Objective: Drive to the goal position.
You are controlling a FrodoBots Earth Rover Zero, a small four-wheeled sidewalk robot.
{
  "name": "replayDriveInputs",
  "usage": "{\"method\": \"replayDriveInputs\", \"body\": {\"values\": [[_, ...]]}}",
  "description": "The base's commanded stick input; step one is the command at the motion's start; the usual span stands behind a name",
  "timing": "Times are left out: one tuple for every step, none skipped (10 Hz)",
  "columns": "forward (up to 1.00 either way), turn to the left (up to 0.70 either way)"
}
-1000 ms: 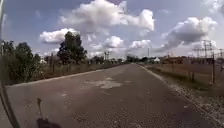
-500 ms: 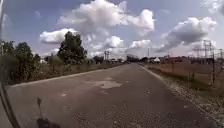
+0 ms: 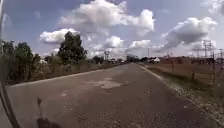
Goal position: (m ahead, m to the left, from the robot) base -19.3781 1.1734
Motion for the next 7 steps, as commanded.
{"method": "replayDriveInputs", "body": {"values": [[0.04,0.00],[0.04,0.00],[0.04,0.00],[0.04,0.00],[0.04,0.00],[0.04,0.00],[0.04,0.00]]}}
